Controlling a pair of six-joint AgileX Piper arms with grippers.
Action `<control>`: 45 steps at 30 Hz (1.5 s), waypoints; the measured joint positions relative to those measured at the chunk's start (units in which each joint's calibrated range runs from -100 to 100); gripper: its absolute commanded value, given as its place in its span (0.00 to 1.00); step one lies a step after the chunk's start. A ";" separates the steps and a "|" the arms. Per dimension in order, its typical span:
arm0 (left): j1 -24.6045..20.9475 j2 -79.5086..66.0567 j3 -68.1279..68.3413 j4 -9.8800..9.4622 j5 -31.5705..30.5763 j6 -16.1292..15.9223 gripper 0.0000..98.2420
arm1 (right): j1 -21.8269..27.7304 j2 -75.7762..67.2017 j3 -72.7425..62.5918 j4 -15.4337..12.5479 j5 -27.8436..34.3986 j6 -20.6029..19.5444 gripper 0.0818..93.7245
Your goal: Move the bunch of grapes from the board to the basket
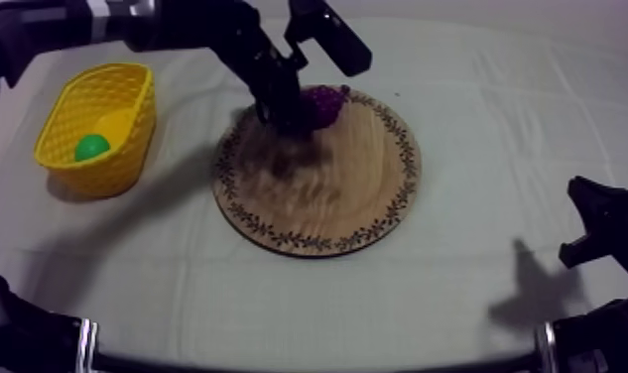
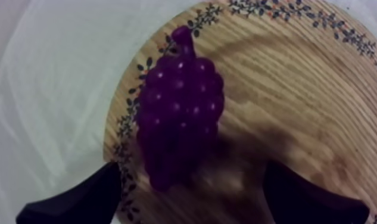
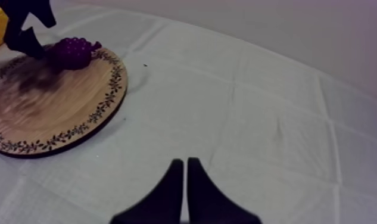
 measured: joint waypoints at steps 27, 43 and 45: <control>1.14 8.50 -5.76 -2.12 -0.86 1.11 0.66 | 0.00 0.00 0.00 0.00 0.00 0.03 0.00; 0.62 8.27 -5.52 -1.82 -1.74 0.03 0.48 | 0.00 0.00 0.00 0.00 0.00 0.04 0.00; 0.62 8.12 -5.45 -1.65 -1.57 0.03 0.48 | 0.00 0.00 0.00 0.00 0.00 0.04 0.00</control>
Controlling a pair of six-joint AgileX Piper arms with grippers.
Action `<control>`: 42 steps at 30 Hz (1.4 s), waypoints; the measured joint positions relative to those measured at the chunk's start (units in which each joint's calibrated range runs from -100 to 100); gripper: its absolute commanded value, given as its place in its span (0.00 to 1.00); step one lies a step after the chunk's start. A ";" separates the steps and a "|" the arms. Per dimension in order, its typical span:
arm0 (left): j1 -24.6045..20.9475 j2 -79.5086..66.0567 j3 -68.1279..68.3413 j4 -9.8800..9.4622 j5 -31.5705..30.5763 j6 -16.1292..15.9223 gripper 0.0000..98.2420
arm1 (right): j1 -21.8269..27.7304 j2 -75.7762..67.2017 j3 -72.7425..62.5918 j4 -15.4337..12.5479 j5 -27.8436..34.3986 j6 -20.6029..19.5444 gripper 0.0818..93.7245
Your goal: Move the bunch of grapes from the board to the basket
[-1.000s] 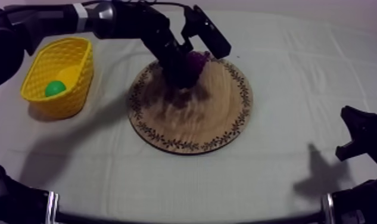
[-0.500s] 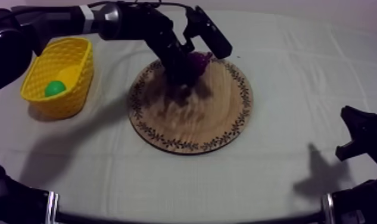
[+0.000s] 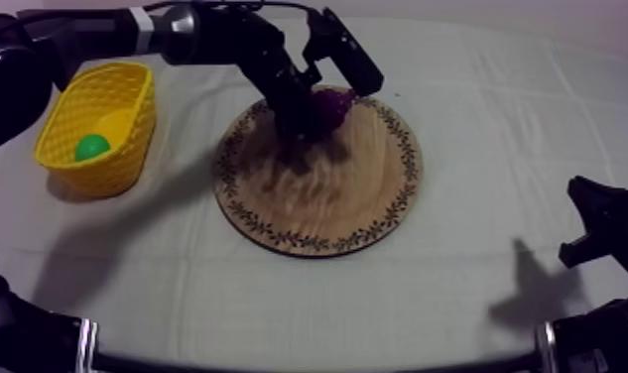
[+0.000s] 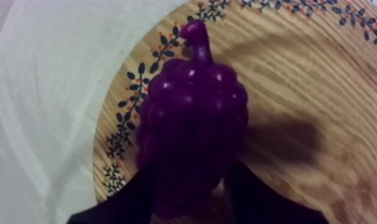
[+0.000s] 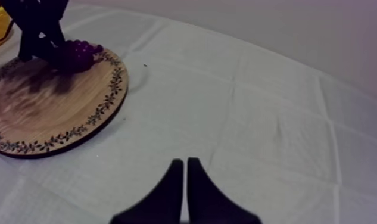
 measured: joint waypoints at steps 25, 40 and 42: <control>2.60 2.49 -1.33 -6.42 -0.42 6.21 0.91 | 0.00 0.00 0.00 0.00 0.00 -0.03 0.00; 3.42 7.73 -5.40 -14.57 -1.64 13.97 0.91 | 0.07 0.00 0.00 0.00 0.00 -0.06 0.00; 3.48 8.15 -5.87 -14.81 -1.61 14.68 0.86 | 0.07 0.00 0.00 0.00 0.00 -0.06 0.00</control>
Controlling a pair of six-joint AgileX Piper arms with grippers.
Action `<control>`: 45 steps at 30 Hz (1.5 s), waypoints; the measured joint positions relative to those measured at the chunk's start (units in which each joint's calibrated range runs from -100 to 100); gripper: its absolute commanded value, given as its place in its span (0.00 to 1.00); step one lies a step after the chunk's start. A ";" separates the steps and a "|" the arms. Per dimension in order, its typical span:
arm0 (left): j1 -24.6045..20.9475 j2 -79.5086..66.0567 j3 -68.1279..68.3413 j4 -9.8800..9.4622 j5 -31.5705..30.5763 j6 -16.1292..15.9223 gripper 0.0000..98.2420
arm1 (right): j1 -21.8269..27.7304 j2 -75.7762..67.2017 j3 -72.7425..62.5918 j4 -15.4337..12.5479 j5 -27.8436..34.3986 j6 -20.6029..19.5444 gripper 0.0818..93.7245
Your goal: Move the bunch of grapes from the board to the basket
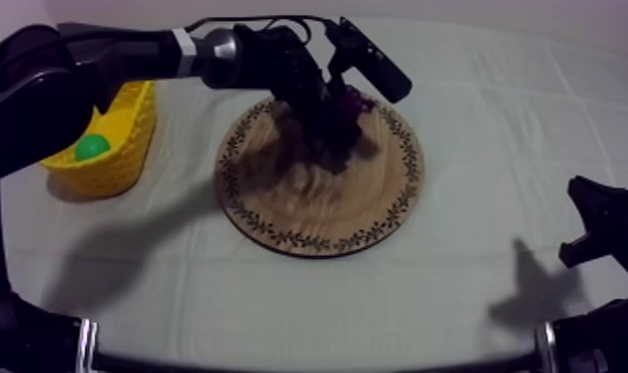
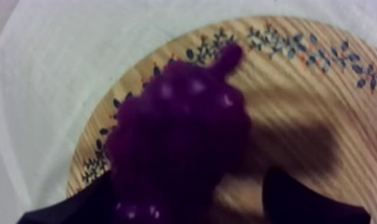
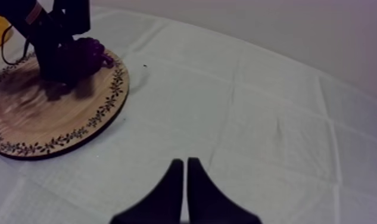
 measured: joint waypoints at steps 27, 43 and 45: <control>-0.14 0.40 -0.62 -0.26 -1.68 1.38 0.47 | -0.04 0.00 0.00 0.00 0.00 0.00 0.00; -4.05 -17.06 12.30 4.82 -5.02 -3.05 0.47 | -0.04 0.00 0.00 0.00 0.00 0.00 0.00; -4.65 -20.32 15.37 4.99 -4.71 -3.17 0.48 | -0.04 0.00 0.00 0.00 0.00 0.00 0.00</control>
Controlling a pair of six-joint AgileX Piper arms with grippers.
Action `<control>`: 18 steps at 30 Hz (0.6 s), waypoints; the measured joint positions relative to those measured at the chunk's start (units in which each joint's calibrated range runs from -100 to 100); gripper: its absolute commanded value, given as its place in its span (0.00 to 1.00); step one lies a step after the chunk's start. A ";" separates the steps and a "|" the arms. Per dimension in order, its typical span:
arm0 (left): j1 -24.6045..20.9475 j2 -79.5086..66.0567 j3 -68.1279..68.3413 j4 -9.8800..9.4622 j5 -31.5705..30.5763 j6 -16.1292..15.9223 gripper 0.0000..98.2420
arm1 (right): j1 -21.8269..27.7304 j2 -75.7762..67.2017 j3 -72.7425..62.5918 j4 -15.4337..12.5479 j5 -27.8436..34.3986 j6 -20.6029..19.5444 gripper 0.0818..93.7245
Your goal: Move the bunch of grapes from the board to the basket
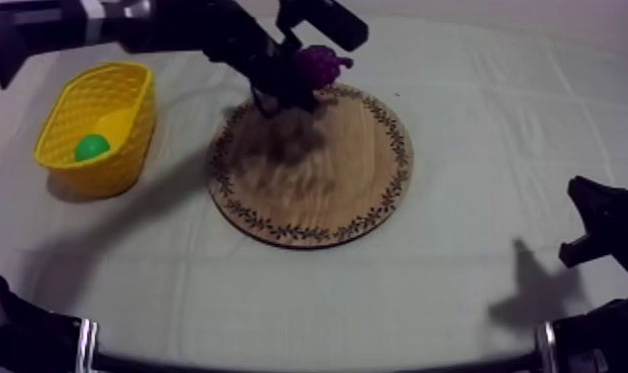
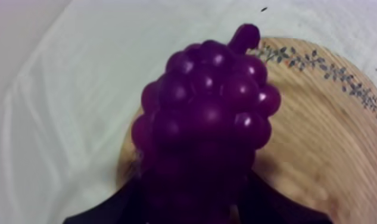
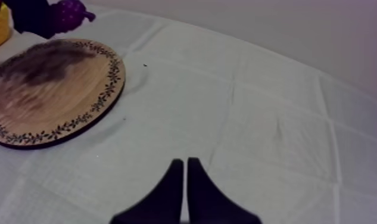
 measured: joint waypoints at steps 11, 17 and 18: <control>-6.00 -16.26 8.70 3.13 10.13 1.65 0.48 | 0.00 0.00 0.00 0.00 0.00 0.00 0.00; -10.67 -20.40 6.45 1.83 16.53 4.69 0.47 | 0.00 0.00 0.00 0.00 0.00 0.00 0.00; -11.60 -20.61 6.44 1.38 17.05 5.39 0.46 | 0.00 0.00 0.00 0.00 0.00 0.00 0.00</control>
